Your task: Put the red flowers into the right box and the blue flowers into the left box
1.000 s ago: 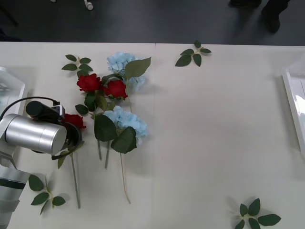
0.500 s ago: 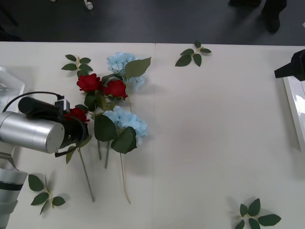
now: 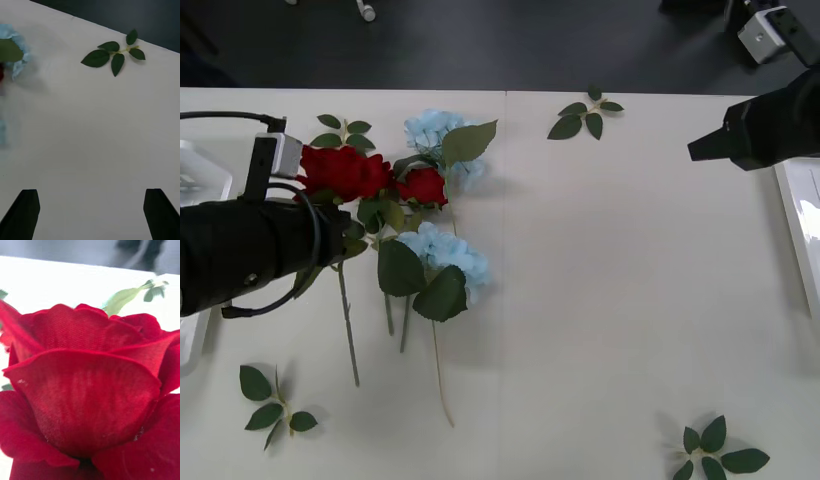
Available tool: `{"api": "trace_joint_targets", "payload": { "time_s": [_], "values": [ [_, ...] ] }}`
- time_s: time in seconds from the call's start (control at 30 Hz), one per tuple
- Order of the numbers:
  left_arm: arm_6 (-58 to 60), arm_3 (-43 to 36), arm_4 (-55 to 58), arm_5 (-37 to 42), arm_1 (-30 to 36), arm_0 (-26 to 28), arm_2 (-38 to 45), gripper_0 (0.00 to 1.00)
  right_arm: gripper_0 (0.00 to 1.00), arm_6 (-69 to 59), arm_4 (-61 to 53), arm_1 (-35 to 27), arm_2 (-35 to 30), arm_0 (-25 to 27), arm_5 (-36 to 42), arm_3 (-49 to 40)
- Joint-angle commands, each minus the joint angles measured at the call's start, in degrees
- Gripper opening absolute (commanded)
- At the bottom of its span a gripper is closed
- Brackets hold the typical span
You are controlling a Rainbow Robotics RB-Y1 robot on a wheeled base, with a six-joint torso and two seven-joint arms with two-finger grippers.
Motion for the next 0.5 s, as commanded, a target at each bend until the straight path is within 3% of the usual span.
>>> {"api": "trace_joint_targets", "payload": {
  "time_s": [0.03,0.3,0.5],
  "values": [
    [-9.53,-3.10,13.03,-0.29,-0.11,0.41,4.11,0.00,0.81,-1.75,-0.64,-0.22,-0.37,-0.22,-0.19,-5.46],
    [-34.41,2.17,37.55,5.60,-8.63,-1.08,14.13,0.00,0.81,-0.96,0.68,1.89,-0.10,1.71,1.04,-6.51],
    [-44.16,3.67,43.97,10.17,-11.27,-4.42,14.65,0.00,0.81,0.36,-3.62,0.57,-0.19,6.72,-7.57,-6.25]
  ]
}}
